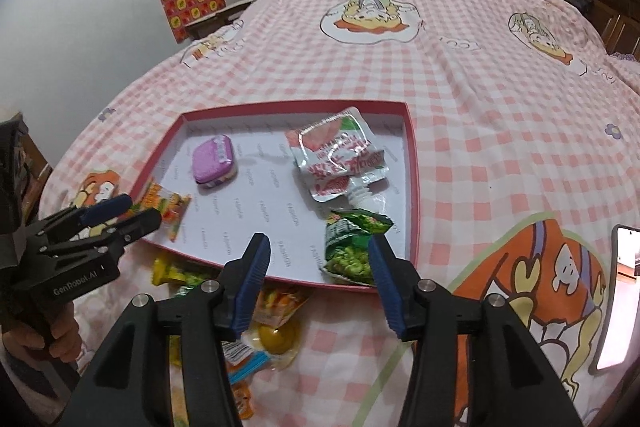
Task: Organize snacks
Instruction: 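Release the green bag into the box with the right gripper while the left gripper releases the candy stick there, then grasp the yellow-green packet with the left gripper while the right gripper grasps the clear packet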
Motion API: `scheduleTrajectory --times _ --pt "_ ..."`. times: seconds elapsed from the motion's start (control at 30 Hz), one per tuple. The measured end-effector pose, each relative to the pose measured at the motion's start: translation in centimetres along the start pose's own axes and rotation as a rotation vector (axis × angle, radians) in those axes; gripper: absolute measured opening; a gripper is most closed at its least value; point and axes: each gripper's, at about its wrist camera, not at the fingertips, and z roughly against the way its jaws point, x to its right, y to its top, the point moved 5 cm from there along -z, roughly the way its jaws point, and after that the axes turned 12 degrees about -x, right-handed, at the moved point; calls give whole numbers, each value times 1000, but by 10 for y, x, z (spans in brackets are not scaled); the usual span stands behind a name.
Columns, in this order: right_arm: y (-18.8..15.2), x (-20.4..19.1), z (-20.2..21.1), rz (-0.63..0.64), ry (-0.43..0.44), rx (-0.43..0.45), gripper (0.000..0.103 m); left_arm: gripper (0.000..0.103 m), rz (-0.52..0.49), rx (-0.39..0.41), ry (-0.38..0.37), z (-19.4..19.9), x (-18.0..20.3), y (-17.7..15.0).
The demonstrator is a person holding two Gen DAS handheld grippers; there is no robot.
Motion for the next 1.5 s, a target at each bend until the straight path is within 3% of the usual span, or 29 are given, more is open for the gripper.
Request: scheduleTrajectory --times 0.47,0.77,1.2,1.37,1.47,1.5 --pt "-34 -10 13 -36 48 -11 53 60 40 -36 -90 18 0 -33" --pt "-57 -12 12 -49 66 -52 53 60 28 -131 -134 5 15 -60" --pt "-78 -14 4 -67 83 -97 53 59 -50 -180 -119 -11 36 -88" --pt "-82 -17 1 -65 86 -108 53 50 -62 -176 -84 -19 41 -91" --pt "-84 -17 0 -66 91 -115 53 40 -67 -170 -82 -21 42 -92" --pt "-85 -18 -1 -66 93 -117 53 33 -68 -171 -88 -22 42 -92"
